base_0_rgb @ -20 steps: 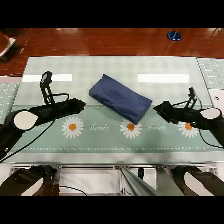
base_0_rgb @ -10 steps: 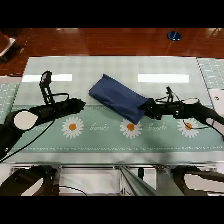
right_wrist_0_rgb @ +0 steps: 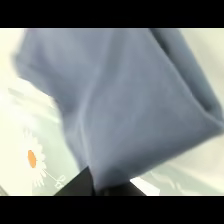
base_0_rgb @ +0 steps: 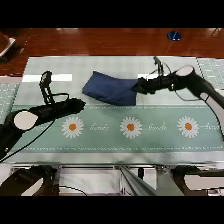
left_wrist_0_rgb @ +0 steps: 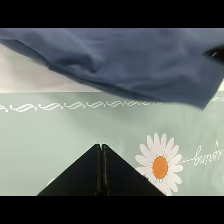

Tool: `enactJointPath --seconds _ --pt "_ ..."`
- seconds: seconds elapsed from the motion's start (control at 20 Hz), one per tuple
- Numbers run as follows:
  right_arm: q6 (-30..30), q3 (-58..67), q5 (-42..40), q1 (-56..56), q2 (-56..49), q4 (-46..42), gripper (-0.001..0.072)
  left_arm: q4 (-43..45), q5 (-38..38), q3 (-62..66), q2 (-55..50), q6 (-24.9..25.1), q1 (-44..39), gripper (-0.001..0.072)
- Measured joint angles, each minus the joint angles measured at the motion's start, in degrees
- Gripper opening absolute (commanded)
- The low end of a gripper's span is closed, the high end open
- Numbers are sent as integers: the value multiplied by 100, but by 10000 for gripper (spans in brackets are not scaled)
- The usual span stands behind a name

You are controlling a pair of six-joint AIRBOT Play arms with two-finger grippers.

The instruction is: Fold the shirts.

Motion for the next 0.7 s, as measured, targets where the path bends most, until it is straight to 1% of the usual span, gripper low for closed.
enactJointPath --seconds 0.1,0.2,0.4,0.55,0.7 --pt "481 922 214 -50 -13 -629 35 2 -2 -4 0 0 0 15" --pt "916 1847 511 -190 -17 -1078 35 2 -2 -7 2 0 0 15" --pt "1526 3226 1163 -719 33 -1467 35 2 -4 -9 0 0 0 15" --pt "1882 3718 1537 -1344 221 -1578 35 2 -4 -9 0 2 0 15" --pt "2245 3895 1891 -2105 466 -1635 35 2 -4 -9 0 2 0 15"
